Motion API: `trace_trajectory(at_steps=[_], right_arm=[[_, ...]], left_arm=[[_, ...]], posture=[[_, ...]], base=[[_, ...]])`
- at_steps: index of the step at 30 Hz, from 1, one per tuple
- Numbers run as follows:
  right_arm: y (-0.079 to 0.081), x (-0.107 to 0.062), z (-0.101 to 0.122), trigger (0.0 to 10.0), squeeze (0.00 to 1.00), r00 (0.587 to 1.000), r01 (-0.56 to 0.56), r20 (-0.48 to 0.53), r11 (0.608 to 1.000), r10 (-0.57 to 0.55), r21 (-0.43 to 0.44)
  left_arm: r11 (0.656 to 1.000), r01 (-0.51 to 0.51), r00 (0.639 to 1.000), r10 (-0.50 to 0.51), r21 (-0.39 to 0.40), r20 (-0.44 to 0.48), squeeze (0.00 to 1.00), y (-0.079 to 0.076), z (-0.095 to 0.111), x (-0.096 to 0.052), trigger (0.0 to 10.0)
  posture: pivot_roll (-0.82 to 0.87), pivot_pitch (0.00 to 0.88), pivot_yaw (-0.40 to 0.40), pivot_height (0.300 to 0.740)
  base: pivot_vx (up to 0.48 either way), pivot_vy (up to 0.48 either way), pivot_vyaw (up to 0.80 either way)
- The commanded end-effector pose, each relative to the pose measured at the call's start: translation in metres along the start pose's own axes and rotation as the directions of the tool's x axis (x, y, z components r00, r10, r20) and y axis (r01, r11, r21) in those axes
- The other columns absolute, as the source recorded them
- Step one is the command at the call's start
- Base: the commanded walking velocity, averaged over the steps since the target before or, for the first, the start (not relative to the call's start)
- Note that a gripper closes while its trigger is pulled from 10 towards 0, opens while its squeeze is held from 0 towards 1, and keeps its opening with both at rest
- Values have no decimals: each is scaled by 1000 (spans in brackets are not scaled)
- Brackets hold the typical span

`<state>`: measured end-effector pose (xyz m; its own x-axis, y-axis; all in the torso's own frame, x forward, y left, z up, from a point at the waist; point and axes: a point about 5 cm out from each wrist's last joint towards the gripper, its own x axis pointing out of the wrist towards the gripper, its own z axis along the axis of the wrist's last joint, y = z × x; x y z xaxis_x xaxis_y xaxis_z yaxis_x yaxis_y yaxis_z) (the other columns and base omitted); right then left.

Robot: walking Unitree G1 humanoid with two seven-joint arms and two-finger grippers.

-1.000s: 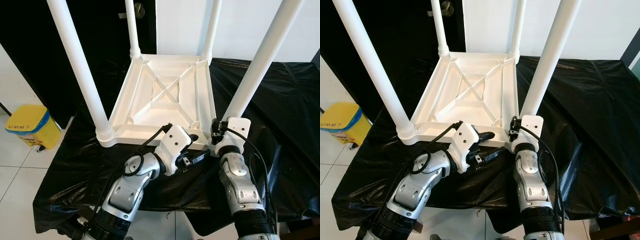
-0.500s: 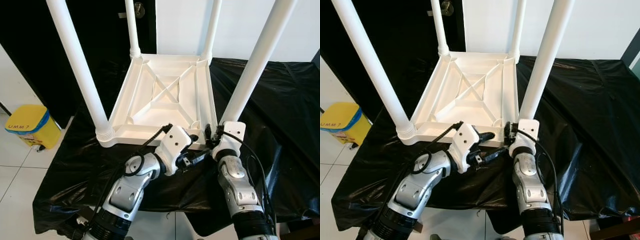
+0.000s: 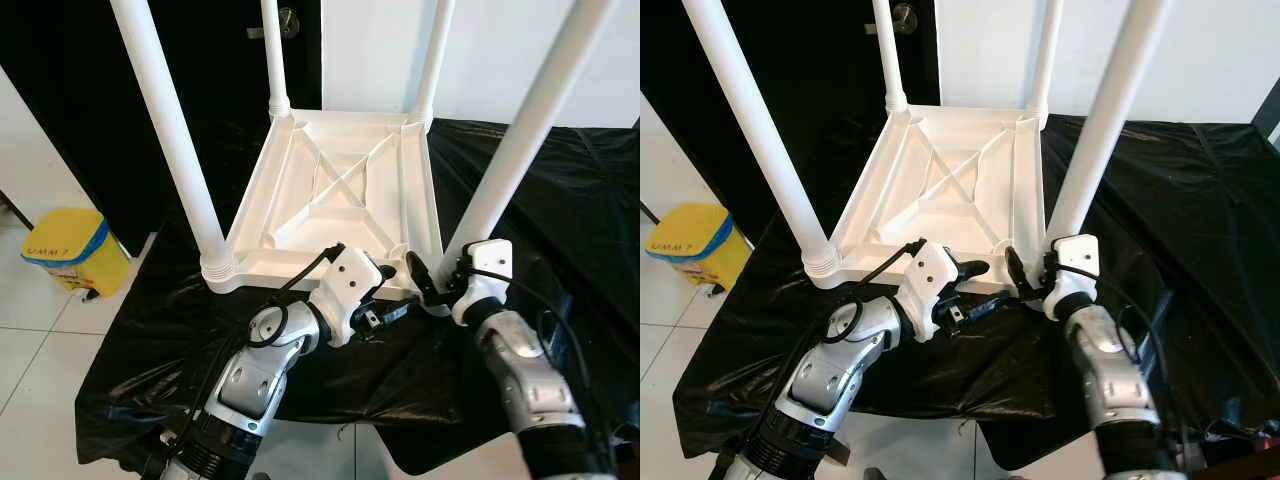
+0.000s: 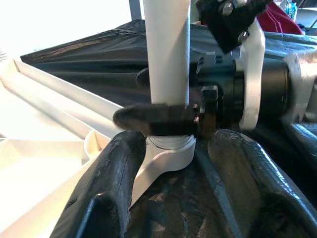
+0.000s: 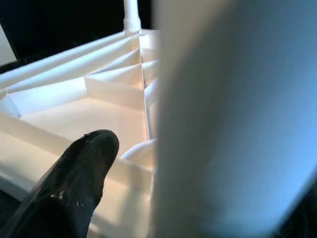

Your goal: Building children table

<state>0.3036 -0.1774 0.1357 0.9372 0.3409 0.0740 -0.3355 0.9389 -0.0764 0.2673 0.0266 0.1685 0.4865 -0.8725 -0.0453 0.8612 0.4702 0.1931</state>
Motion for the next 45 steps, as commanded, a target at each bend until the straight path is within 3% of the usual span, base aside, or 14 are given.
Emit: trace_trajectory(at_steps=[1,4,5,6,18,19,24,32,34,35,39,45], right_arm=[[5,4,-3,10000,0,997,-73,-14,997,73,3],[5,10,-4,10000,0,992,-125,-31,992,124,-24],[4,11,-4,2471,0,991,-130,-36,991,129,-28],[2,11,-5,0,0,990,-133,-42,991,131,-31],[-4,-2,-15,0,0,987,-141,-82,990,139,-15],[-1,-4,-17,10000,0,990,-114,-85,993,114,2],[-1,-4,-17,10000,0,991,-103,-85,995,103,8],[6,-6,-21,10000,0,994,54,-93,998,-52,19],[10,-7,-22,10000,0,979,184,-100,982,-179,50],[10,-7,-22,10000,0,979,184,-100,982,-179,50],[17,-12,-29,10000,0,906,412,-137,908,-400,77],[32,-12,-29,10000,0,883,463,-138,880,-448,108]], left_arm=[[999,-32,999,32,6,1,0,3,-1,0,10000],[1000,-28,1000,28,9,2,0,4,0,1,10000],[1000,-29,1000,29,10,2,0,4,1,1,10000],[1000,-29,1000,29,11,2,0,5,1,1,10000],[998,-58,998,58,-2,-7,0,4,0,-6,10000],[998,-63,998,63,-9,-10,0,2,-1,-8,10000],[998,-65,998,65,-11,-11,0,2,-1,-8,10000],[997,-79,997,79,-20,-17,0,0,-3,-11,10000],[996,-88,996,87,-23,-22,0,0,-3,-13,10000],[996,-88,996,87,-23,-22,0,0,-3,-13,10000],[994,-107,994,107,-26,-24,0,1,-4,-14,10000],[992,-120,993,119,-26,-21,0,2,-3,-14,10000]], posture=[[-111,10,31,740],[-109,16,33,740],[-105,19,31,740],[-102,21,29,740],[-81,70,17,740],[-77,83,12,740],[-77,83,12,740],[-62,108,0,740],[-55,113,-9,740],[-55,113,-9,740],[-43,113,-25,740],[-34,109,-30,740]], base=[[0,0,0],[0,0,0],[0,0,0],[0,0,0],[0,0,0],[0,0,0],[0,0,0],[0,0,0],[0,0,0],[0,0,0],[0,0,0],[0,0,0]])
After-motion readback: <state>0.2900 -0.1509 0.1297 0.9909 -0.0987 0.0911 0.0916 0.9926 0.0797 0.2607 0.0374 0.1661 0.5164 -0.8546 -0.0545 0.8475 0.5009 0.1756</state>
